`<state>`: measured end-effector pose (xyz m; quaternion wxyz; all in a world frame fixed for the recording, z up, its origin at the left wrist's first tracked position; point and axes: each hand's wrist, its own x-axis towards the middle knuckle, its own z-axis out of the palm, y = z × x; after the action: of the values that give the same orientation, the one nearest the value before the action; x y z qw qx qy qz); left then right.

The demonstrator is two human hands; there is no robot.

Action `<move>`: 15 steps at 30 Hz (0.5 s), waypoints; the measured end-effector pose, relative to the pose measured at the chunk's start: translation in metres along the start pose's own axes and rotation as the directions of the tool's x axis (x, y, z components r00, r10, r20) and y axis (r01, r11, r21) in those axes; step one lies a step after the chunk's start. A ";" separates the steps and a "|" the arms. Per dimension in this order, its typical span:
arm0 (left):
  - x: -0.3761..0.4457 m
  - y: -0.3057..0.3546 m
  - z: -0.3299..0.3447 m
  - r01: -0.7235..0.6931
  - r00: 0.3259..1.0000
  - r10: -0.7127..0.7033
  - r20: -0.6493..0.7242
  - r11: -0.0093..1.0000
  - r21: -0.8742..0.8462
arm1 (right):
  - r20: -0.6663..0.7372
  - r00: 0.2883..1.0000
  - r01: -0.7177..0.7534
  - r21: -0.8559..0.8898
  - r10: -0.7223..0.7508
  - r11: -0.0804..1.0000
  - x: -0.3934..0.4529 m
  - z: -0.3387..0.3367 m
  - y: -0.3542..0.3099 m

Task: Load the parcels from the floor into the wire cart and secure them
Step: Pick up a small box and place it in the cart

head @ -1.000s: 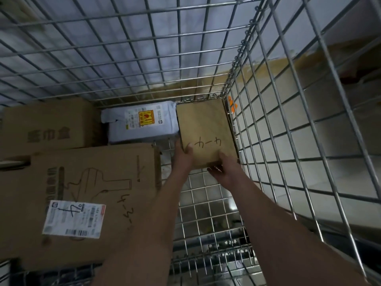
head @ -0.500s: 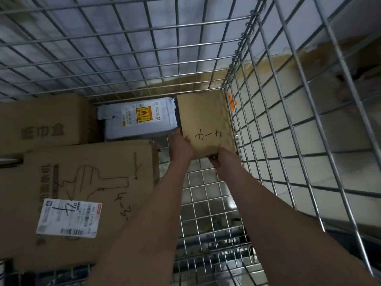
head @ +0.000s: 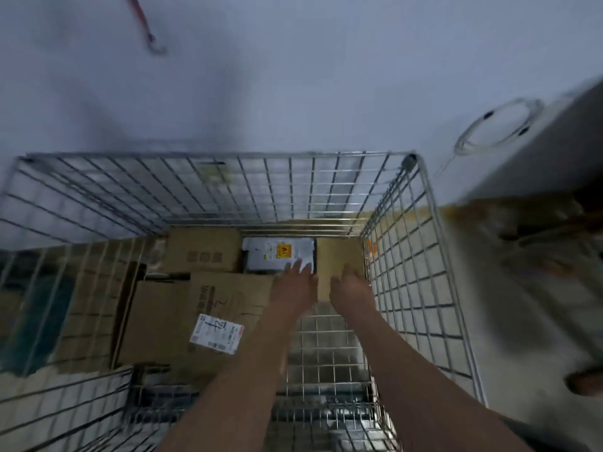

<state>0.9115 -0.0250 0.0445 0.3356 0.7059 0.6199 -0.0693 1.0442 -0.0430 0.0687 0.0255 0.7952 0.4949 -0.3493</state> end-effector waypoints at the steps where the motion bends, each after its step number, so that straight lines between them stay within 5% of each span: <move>1: -0.022 0.000 -0.026 0.023 1.000 -0.023 -0.020 1.000 -0.002 | 0.002 1.000 0.031 -0.020 -0.031 0.999 -0.019 -0.017 -0.015; 8: -0.217 -0.042 -0.195 0.238 0.945 -0.241 -0.219 0.970 -0.042 | 0.069 0.943 0.332 -0.149 -0.325 0.931 -0.180 -0.095 -0.119; 15: -0.433 -0.144 -0.266 0.447 0.813 -0.483 -0.324 0.876 -0.184 | 0.126 0.863 0.504 -0.269 -0.489 0.821 -0.344 -0.084 -0.216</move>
<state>0.5978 -0.2342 0.4143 0.2237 0.5157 0.8270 0.0121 0.8230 -0.1653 0.3979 0.0637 0.6170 0.7300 -0.2871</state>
